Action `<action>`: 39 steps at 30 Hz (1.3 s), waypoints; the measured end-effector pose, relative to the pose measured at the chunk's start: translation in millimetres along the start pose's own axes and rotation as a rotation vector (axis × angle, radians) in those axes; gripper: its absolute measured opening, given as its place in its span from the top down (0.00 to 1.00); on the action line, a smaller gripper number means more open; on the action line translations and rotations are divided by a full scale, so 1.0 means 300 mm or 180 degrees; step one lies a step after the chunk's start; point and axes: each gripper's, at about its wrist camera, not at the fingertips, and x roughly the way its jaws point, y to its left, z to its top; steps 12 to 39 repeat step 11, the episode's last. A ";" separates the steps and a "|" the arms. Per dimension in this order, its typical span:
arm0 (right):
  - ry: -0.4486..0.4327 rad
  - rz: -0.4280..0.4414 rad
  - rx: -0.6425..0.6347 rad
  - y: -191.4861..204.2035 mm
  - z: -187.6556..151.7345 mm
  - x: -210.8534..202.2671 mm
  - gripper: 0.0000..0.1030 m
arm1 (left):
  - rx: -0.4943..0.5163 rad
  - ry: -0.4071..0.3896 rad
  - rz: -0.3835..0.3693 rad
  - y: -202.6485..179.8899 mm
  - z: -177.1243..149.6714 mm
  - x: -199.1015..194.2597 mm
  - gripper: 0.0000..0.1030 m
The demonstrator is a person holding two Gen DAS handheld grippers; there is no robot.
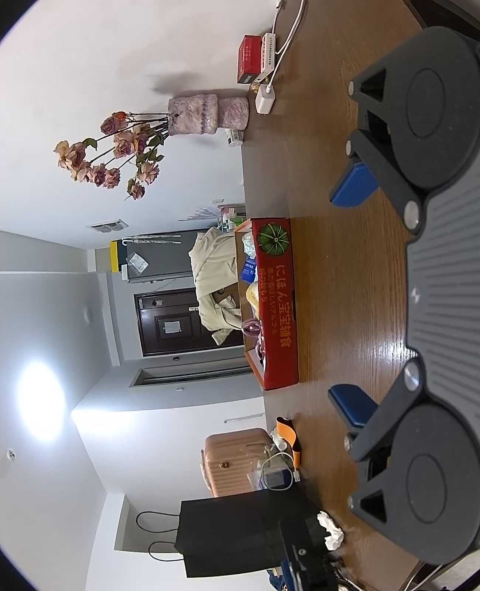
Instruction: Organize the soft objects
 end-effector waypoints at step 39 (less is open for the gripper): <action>-0.0038 0.0008 0.0005 -0.001 0.000 -0.002 0.00 | 0.0022 -0.0010 -0.0044 -0.006 0.000 -0.003 0.00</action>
